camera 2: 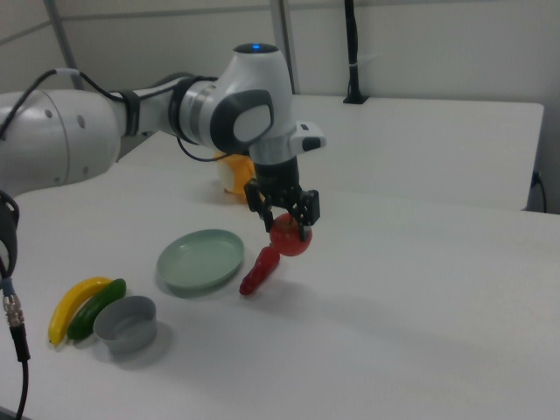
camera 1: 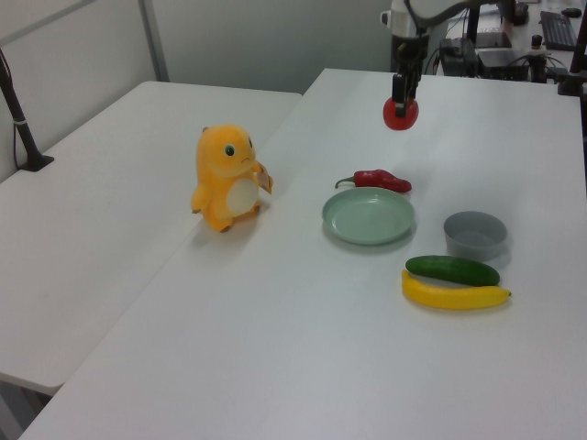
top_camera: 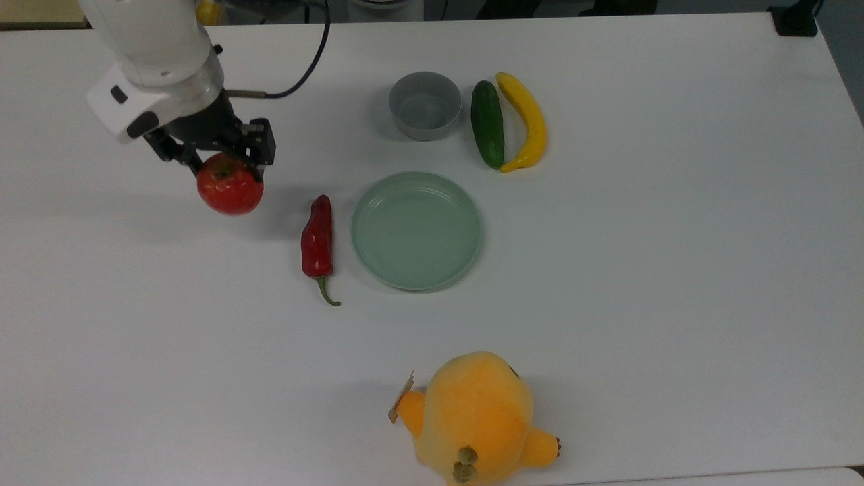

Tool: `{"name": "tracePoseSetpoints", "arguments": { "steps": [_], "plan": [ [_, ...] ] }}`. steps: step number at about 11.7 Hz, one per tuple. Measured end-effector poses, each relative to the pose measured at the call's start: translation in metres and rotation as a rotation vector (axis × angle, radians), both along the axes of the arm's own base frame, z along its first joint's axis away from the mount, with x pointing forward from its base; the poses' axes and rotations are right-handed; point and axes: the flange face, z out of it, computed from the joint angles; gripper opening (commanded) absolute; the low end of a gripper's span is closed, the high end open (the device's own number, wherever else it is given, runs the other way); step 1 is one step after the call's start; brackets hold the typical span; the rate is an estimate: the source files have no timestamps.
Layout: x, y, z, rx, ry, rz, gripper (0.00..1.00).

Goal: Red apple placed in the center of the desktop
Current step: 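Lower the apple onto the table beside the chili pepper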

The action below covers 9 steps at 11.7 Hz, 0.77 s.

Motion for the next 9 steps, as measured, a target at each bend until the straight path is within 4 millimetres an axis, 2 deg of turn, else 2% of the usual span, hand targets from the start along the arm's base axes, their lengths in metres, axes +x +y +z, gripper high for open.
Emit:
{"name": "tracePoseSetpoints", "arguments": {
  "steps": [2,7,8,9],
  "plan": [
    [0.01,-0.003,-0.026,-0.009,-0.019,0.004,0.11],
    [0.007,-0.002,-0.093,-0.013,-0.015,0.011,0.15],
    [0.007,-0.002,-0.098,-0.013,-0.016,0.015,0.25],
    [0.006,-0.001,-0.101,-0.012,-0.012,0.022,0.57]
  ]
}}
